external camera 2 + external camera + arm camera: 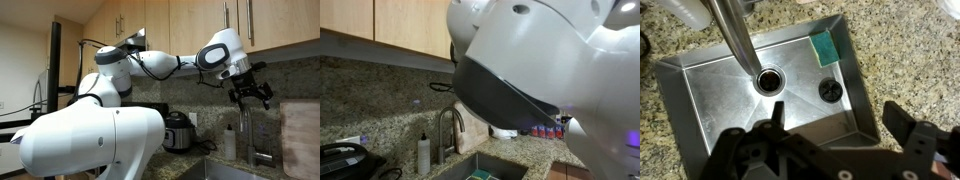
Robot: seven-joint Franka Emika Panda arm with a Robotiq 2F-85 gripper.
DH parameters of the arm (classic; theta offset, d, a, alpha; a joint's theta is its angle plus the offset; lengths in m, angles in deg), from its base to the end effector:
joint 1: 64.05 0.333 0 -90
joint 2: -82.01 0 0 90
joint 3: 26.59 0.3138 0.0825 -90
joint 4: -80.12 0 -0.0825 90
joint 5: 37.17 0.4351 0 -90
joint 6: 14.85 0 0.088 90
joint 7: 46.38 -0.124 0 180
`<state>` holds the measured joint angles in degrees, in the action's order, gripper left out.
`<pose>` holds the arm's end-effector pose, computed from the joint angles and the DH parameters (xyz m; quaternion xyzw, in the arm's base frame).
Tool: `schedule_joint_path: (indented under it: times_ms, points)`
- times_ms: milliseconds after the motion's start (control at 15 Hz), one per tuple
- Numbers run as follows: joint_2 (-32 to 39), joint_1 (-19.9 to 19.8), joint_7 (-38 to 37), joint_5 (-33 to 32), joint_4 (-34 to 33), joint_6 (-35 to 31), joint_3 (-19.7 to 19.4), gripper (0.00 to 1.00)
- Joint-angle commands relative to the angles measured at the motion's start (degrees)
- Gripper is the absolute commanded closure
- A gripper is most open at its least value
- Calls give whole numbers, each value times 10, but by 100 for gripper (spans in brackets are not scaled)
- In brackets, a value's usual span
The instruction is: Turn the tap nozzle to the right
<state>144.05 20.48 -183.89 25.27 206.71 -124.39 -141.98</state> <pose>0.5275 -0.1175 0.4886 0.0682 0.9777 -0.0727 0.1849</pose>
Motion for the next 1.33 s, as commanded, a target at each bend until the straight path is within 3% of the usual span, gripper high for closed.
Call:
schedule_joint_path:
  times_ms: [0,333,733,933,1267]
  points:
    - [-26,-23,22,-15,-50,15,18,0]
    - [-47,-39,24,-29,-95,12,53,0]
    - [-62,-20,53,-37,-78,3,55,0]
    - [-60,-6,60,-10,-44,-25,61,0]
    - [-50,55,91,81,78,-119,62,0]
